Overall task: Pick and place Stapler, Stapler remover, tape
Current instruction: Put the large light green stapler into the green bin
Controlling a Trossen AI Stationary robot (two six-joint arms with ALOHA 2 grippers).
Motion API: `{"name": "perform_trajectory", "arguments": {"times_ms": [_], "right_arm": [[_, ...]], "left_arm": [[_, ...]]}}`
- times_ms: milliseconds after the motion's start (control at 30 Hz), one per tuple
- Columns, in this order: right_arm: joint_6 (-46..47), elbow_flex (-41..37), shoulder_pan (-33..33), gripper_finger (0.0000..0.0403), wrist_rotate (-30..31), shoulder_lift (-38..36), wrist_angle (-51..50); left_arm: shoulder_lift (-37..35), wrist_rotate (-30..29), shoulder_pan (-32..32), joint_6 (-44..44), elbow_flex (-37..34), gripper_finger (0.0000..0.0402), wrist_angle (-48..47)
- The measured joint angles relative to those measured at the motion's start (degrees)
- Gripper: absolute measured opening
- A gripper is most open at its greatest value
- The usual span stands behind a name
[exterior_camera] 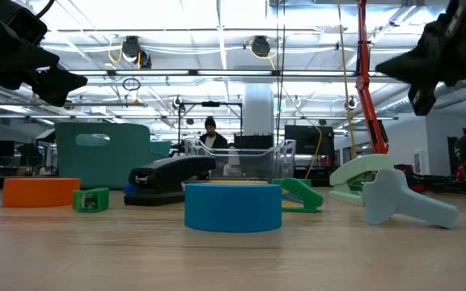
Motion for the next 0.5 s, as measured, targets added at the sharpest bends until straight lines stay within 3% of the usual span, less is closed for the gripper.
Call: {"name": "perform_trajectory", "arguments": {"times_ms": [133, 500], "right_arm": [[8.75, 0.0, -0.17, 0.0004, 2.99, 0.04, 5.18], [3.16, 0.0, -0.15, 0.0004, 2.98, 0.07, 17.6]], "left_arm": [[-0.01, -0.01, 0.01, 0.0, 0.0, 0.0267, 0.0], [0.02, -0.03, 0.01, 0.0, 0.01, 0.0267, 0.01]]}}
